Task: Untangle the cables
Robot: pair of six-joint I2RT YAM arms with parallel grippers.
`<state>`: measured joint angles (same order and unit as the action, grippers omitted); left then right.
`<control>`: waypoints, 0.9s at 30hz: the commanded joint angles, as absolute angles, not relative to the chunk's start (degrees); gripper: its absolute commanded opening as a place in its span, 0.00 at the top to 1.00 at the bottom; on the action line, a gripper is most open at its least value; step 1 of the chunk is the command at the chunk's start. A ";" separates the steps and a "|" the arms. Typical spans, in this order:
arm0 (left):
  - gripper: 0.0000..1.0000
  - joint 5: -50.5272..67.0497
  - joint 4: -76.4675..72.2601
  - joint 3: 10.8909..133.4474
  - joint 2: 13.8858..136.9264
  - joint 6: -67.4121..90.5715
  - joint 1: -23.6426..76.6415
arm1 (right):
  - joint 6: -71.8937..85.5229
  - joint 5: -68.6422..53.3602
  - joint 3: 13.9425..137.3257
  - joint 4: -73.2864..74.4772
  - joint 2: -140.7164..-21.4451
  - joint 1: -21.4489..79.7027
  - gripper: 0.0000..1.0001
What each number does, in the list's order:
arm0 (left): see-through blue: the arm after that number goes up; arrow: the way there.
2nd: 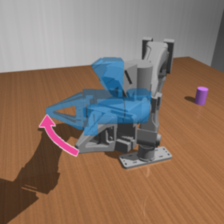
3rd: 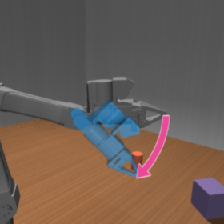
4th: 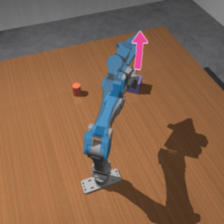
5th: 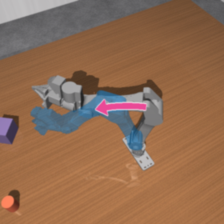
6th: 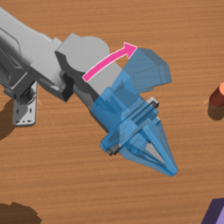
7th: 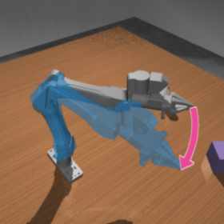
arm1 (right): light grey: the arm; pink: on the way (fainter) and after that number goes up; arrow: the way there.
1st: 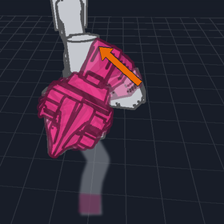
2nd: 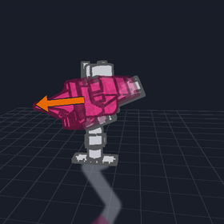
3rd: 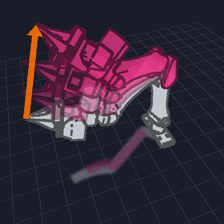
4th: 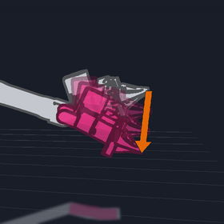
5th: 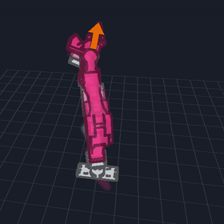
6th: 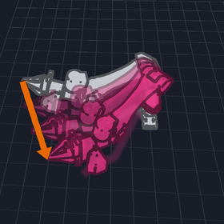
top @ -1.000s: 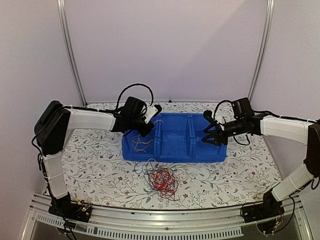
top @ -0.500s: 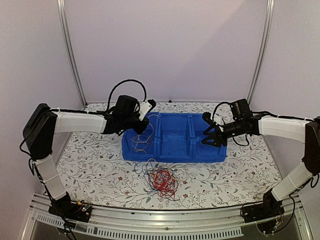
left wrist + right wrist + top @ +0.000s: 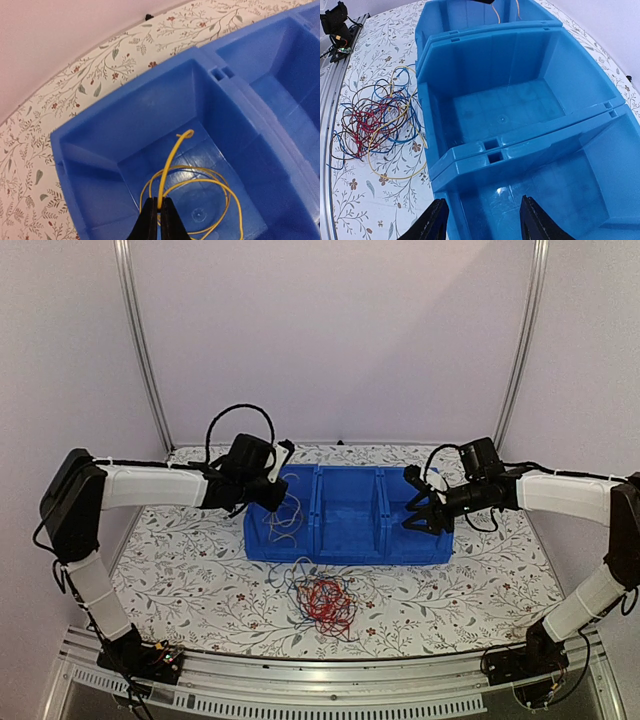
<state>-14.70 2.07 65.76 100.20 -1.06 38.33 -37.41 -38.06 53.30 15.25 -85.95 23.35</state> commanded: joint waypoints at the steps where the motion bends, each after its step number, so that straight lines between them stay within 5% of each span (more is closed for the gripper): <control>1: 1.00 -14.83 8.62 68.61 102.64 4.59 37.81 | -38.06 -38.05 54.93 15.80 -85.86 23.74 0.47; 7: 0.35 -20.54 9.70 68.62 96.66 4.32 41.49 | -38.36 -38.57 54.76 15.90 -84.28 23.98 0.47; 8: 0.09 -21.56 9.33 67.76 94.72 4.70 42.20 | -38.53 -38.58 54.67 15.95 -84.09 24.10 0.48; 9: 0.02 -22.88 8.98 66.90 92.50 5.58 42.84 | -38.64 -39.08 54.78 16.69 -83.82 24.16 0.47; 18: 0.00 -32.94 11.17 57.82 77.75 9.92 45.88 | -44.92 -44.26 56.00 22.85 -79.32 30.65 0.47; 23: 0.00 -24.01 7.20 52.87 68.62 6.67 46.60 | -49.18 -30.60 54.38 25.17 -80.59 41.26 0.48; 27: 0.00 -38.96 5.19 53.09 66.30 9.64 45.75 | -52.42 -22.84 52.23 24.27 -84.61 46.77 0.48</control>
<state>-27.90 9.26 52.75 69.04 7.73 46.09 -48.12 -32.60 54.22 22.68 -81.14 43.22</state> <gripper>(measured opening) 0.997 0.516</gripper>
